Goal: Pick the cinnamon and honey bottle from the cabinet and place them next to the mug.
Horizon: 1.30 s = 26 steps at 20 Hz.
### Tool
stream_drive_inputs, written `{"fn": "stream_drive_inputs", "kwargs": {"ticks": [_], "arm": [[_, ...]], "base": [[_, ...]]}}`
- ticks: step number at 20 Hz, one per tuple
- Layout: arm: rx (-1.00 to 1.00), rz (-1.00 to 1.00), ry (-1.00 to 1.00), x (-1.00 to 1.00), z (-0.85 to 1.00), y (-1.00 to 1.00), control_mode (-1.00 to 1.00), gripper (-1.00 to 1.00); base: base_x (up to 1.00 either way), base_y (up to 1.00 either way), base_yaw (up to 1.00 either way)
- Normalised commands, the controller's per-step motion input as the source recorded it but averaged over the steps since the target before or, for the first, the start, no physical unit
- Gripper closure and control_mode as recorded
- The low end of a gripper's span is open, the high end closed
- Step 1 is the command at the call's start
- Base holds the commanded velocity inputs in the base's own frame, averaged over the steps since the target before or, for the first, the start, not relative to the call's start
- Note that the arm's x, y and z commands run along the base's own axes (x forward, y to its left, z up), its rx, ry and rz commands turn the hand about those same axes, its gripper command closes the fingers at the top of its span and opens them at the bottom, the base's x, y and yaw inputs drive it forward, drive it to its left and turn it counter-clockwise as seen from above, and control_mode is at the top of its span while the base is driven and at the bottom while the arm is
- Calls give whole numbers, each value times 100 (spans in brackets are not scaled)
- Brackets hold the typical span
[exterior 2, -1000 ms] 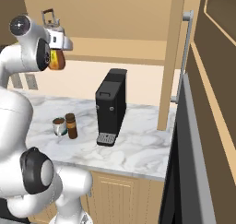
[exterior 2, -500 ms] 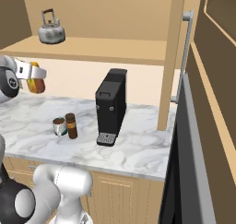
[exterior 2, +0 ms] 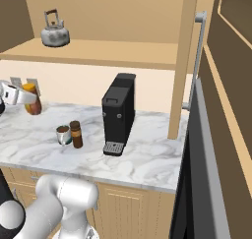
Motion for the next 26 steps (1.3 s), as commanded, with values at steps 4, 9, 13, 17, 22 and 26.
{"fn": "stream_drive_inputs", "kwargs": {"ticks": [4, 9, 13, 17, 22, 26], "arm": [[0, 0, 18, 0, -62, 0, -100, 100], [2, 0, 11, 0, -64, 0, -100, 100], [0, 0, 1, 0, -73, 0, -100, 100], [0, -4, 0, 0, -54, 0, -100, 100], [0, -10, 0, 0, -45, 0, -100, 100], [0, -14, 0, 2, -37, 0, -100, 100]], "base": [[0, 0, 0], [0, 0, 0], [0, 0, 0], [0, 0, 0], [0, 0, 0], [0, 0, 0]]}}
